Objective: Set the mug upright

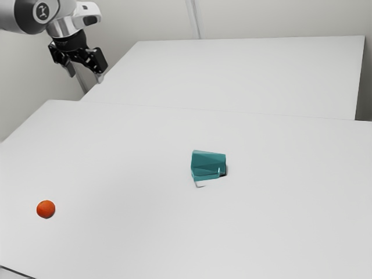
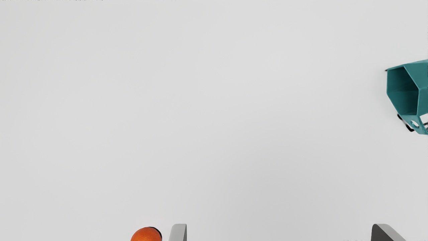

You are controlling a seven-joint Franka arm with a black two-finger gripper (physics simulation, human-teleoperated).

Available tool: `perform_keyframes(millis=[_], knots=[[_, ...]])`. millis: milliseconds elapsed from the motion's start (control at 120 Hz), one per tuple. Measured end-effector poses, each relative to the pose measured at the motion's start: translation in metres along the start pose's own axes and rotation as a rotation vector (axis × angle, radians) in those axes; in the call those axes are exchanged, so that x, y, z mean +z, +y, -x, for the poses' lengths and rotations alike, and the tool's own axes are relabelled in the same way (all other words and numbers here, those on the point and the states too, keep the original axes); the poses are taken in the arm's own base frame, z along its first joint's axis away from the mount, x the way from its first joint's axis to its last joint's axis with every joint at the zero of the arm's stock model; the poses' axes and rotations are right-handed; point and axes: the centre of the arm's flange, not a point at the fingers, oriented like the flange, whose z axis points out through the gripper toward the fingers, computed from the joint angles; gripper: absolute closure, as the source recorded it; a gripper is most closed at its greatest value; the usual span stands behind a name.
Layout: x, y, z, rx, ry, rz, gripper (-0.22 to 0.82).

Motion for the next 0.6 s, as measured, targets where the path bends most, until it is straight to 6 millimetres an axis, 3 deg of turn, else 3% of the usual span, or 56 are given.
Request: perform_keyframes(millis=[300,467,600], knots=[[0.012,0.014,-0.011,0.039,-0.001,0.005,0.00],[0.043,0.022,-0.027,0.039,-0.037,0.071,0.00],[0.090,0.038,-0.045,0.009,-0.105,0.215,0.00]])
